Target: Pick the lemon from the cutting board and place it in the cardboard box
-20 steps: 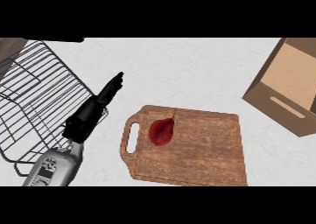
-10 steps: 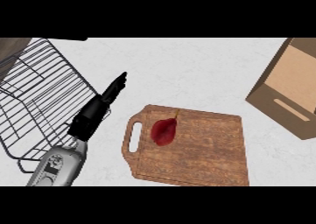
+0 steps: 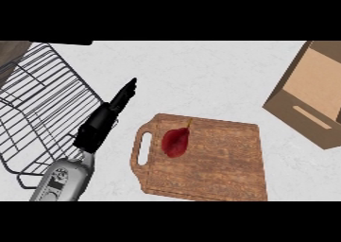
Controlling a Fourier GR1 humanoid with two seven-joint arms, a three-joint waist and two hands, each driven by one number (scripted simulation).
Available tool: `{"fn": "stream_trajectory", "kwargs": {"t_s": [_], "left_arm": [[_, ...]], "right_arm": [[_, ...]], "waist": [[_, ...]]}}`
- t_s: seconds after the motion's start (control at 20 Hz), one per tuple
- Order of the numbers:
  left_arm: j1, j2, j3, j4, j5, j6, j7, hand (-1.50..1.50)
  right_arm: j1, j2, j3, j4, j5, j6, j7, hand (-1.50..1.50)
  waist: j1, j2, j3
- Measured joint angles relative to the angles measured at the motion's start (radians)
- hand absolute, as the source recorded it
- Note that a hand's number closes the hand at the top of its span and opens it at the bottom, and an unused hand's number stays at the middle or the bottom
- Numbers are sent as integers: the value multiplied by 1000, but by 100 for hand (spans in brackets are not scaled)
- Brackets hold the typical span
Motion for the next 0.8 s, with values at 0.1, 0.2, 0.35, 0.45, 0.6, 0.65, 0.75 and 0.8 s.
{"fn": "stream_trajectory", "kwargs": {"t_s": [0.1, 0.2, 0.35, 0.45, 0.6, 0.65, 0.75, 0.8], "left_arm": [[7, -6, -6, 4, -8, 4, -10, 0], [6, -5, -4, 6, -11, 4, -11, 0], [-1, -6, -1, 12, -13, 3, -12, 0], [10, -7, -3, 3, -14, 2, -15, 0], [16, -2, 2, -1, -11, -4, -18, 0], [16, -1, 2, -1, -13, -3, -19, 0], [23, 2, 3, -2, -15, -3, -23, 0], [17, 0, 4, -5, -14, -1, -18, 0]], "right_arm": [[-27, 39, 20, 60, 23, 4, 11, -150], [-48, 73, 45, 108, 43, 17, 24, -150], [-86, 121, 77, 173, 72, 33, 34, -150], [-106, 144, 87, 209, 79, 44, 34, -150], [-128, 181, 77, 251, 49, 74, 42, -150], [-135, 193, 62, 263, 24, 89, 48, -150], [-144, 208, 25, 286, -32, 121, 62, -150], [-150, 217, 7, 299, -60, 137, 72, -150]], "waist": [[2, 2, 0], [2, 3, 0], [2, 4, 0], [1, 4, 1], [1, 5, 1], [0, 5, 2], [-3, 5, 2], [-1, 6, 3]]}}
